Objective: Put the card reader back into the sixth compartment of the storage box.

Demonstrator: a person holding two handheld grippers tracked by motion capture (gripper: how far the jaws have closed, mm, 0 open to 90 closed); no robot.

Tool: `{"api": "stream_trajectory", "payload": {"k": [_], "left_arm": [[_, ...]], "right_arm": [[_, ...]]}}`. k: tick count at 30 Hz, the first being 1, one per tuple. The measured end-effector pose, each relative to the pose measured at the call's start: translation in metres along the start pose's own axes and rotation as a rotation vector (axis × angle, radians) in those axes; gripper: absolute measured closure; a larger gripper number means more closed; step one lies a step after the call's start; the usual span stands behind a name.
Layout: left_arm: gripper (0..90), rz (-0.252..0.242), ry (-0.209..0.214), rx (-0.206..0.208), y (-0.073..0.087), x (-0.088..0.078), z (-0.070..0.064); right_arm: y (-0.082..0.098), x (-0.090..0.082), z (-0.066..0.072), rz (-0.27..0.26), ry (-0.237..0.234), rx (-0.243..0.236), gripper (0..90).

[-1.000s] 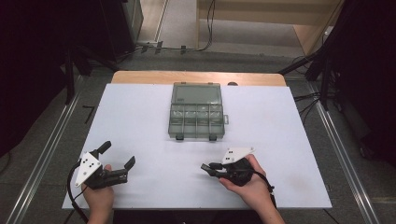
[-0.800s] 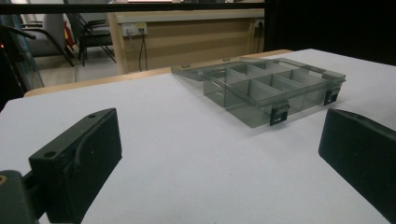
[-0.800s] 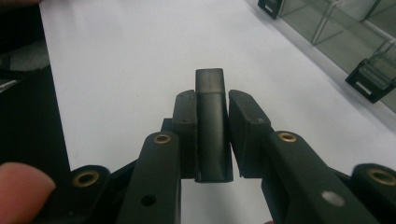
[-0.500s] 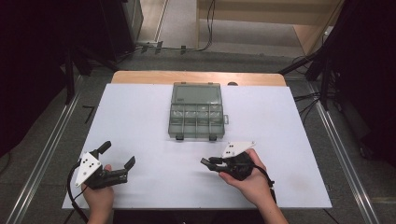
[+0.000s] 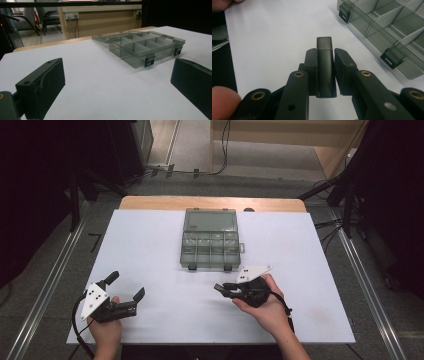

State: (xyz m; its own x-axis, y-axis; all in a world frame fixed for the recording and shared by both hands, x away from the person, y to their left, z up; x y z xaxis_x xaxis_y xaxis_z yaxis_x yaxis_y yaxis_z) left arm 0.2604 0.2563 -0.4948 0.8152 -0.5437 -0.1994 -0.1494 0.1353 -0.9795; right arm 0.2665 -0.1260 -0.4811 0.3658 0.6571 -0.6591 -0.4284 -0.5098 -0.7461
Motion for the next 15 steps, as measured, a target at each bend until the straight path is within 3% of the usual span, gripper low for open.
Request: {"api": "stream_trajectory", "payload": {"k": [15], "left_arm": [[0.0,0.000,0.001,-0.001,0.0000,0.0001,0.0001]], "right_arm": [[-0.0103,0.0027,-0.0066,-0.005,0.016,0.001,71.2]]}}
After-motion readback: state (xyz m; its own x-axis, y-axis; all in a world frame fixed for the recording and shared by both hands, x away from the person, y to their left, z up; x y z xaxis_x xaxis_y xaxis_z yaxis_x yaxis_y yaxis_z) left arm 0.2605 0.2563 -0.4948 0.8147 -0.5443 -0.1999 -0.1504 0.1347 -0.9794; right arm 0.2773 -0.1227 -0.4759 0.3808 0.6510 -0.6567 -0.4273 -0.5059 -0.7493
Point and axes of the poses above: each handheld gripper's, and its own axes: x roughly forward along the jaws, y roughly out of its underside, z roughly to its left, the point moved 3 cm from there along x, roughly forward along the jaws
